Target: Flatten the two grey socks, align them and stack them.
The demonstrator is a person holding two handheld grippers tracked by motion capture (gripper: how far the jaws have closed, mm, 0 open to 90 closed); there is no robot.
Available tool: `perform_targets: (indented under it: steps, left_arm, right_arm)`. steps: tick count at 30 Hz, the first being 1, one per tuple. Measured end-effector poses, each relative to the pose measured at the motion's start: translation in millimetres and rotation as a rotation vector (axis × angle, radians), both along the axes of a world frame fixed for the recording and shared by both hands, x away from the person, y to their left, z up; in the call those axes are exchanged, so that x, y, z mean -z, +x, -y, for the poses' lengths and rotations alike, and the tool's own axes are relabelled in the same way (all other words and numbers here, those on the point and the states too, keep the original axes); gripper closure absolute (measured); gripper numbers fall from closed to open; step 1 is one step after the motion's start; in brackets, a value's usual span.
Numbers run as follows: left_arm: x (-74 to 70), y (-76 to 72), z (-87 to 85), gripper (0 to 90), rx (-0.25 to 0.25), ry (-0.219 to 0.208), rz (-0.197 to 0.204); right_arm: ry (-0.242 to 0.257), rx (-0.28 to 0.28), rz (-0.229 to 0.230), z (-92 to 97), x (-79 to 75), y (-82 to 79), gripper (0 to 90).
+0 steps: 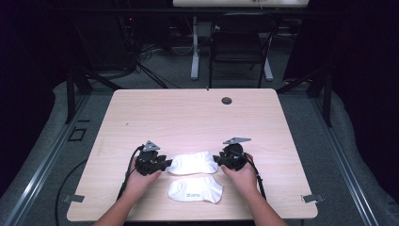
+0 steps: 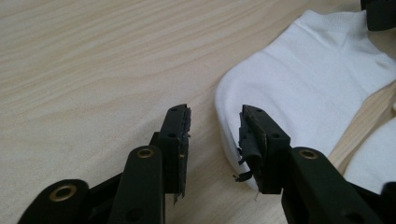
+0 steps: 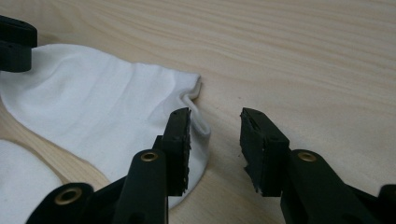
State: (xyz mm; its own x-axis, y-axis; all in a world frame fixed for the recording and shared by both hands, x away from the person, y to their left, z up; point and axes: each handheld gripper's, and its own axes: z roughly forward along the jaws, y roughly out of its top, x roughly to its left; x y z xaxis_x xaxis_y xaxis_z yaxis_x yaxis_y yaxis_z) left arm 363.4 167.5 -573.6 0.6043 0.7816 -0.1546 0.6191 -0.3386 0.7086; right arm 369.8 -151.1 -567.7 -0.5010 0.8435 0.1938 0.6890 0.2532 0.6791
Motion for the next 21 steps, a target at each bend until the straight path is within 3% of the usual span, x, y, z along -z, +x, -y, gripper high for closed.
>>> perform_targets:
  steps: [6, 12, 21]
  left_arm:
    - [1.9, 0.7, 1.4, 66.3, -0.005, -0.012, -0.011]
    - [3.7, 1.3, 2.7, 68.4, 0.005, 0.009, -0.006]
    - [5.9, -0.5, 4.9, 78.1, 0.004, 0.015, 0.000]
  right_arm:
    - [0.035, -0.002, -0.033, 1.4, 7.7, 1.7, 63.1]
    - [0.037, -0.022, -0.025, -2.4, 9.1, 0.3, 66.7]
    - [0.019, -0.050, -0.032, -6.5, 9.6, -2.2, 81.4]
